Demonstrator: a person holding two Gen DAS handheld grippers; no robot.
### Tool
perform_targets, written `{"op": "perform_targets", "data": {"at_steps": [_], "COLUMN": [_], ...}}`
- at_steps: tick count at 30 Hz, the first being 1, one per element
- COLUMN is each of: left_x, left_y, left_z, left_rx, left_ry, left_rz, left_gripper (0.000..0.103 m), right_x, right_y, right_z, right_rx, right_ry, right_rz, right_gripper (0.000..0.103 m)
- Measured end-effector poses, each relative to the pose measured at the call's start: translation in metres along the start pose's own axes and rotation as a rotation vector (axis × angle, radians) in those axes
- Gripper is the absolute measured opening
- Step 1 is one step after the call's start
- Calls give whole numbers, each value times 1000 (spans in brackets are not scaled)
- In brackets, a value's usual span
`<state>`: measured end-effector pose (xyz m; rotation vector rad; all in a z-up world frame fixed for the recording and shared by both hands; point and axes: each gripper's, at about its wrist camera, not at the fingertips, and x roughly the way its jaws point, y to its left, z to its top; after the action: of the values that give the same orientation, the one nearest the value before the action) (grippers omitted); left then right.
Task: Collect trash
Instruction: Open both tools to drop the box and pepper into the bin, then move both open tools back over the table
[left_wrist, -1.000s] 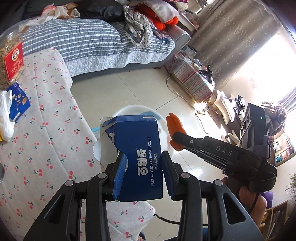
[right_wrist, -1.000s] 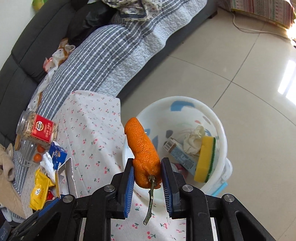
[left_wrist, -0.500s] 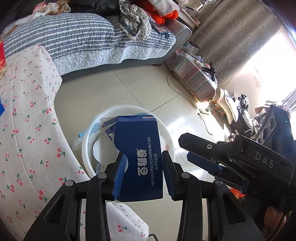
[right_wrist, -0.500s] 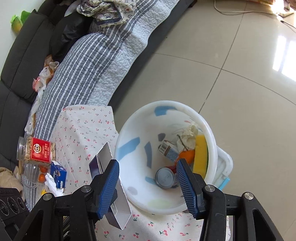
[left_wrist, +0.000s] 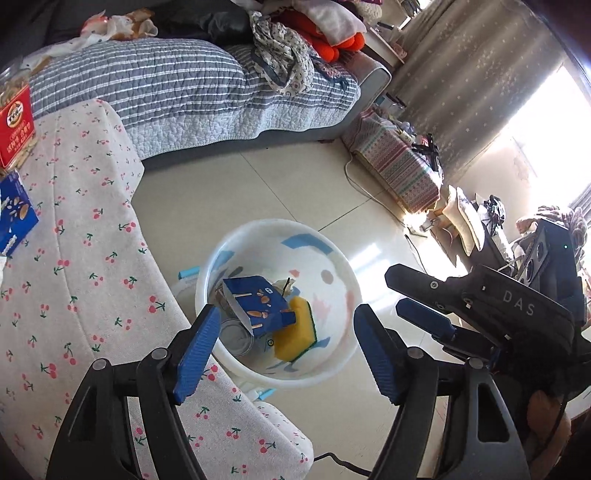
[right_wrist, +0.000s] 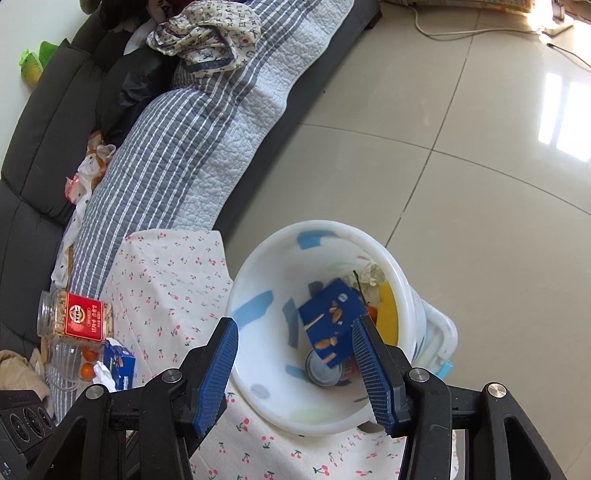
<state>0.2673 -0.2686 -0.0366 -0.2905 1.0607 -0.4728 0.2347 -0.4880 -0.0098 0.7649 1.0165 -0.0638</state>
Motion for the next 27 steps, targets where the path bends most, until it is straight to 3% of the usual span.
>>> {"op": "perform_targets", "data": {"at_steps": [11,16,23,27], "left_x": [-69,-112,-174,-191], "left_y": [48,81,158,210], "left_z": [-1,-12,-21,-33], "left_rx": [-76,-84,-164,-283], "left_ry": [-32,-62,-103,-84], "left_rz": [87,201,384,383], "left_gripper": [77,77,77,77], "right_x": [12,26,43,50], "right_y": [18,52,102,119], "right_z": [-7,-24,-65,-80], "right_rx": [-47,-212,-442,-487], "right_ry": [27,100,192,213], "right_rz": [5,24,77,94], "right_gripper": [57,58,61,62]}}
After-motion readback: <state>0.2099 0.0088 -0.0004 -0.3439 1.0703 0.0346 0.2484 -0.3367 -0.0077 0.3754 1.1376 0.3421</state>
